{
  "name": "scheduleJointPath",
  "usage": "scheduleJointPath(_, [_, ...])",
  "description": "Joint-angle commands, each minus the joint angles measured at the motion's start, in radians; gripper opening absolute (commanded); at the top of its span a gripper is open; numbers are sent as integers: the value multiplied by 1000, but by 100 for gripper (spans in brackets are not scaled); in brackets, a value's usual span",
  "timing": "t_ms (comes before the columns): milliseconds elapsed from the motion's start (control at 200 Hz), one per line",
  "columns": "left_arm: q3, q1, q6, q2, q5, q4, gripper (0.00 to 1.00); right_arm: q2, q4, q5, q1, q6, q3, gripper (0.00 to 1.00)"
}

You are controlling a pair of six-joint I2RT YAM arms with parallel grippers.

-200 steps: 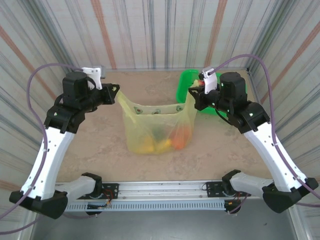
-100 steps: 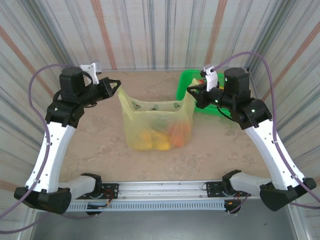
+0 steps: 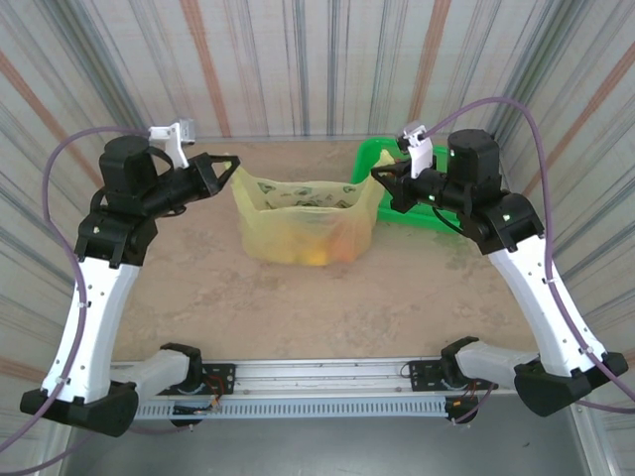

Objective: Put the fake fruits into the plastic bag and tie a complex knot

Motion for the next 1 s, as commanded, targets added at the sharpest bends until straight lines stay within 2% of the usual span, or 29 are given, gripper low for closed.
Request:
scheduleJointPath(0, [-16, -15, -47, -21, 69, 45, 0, -1, 53, 14, -8, -29, -49, 0])
scheduleJointPath(105, [-64, -18, -81, -37, 86, 78, 0, -1, 69, 34, -7, -18, -73, 1])
scheduleJointPath(180, [-84, -19, -97, -44, 94, 94, 0, -4, 77, 63, -9, -3, -69, 30])
scheduleJointPath(281, [-94, -21, -93, -46, 96, 98, 0, -21, 83, 119, 2, 4, -45, 54])
scheduleJointPath(331, [-94, -20, -83, -45, 96, 91, 0, -34, 92, 151, 15, 1, -33, 60])
scheduleJointPath(436, [-101, -22, -70, -45, 90, 81, 0, -49, 106, 200, 70, -29, -13, 62])
scheduleJointPath(716, [-111, -24, -37, -57, 68, 66, 0, 40, 173, 278, 333, -132, 16, 62])
scheduleJointPath(857, [-105, -24, -24, -57, 64, 58, 0, 118, 257, 213, 431, -162, 25, 70])
scheduleJointPath(997, [-113, -30, -21, -58, 57, 58, 0, 225, 308, 129, 457, -114, 64, 73])
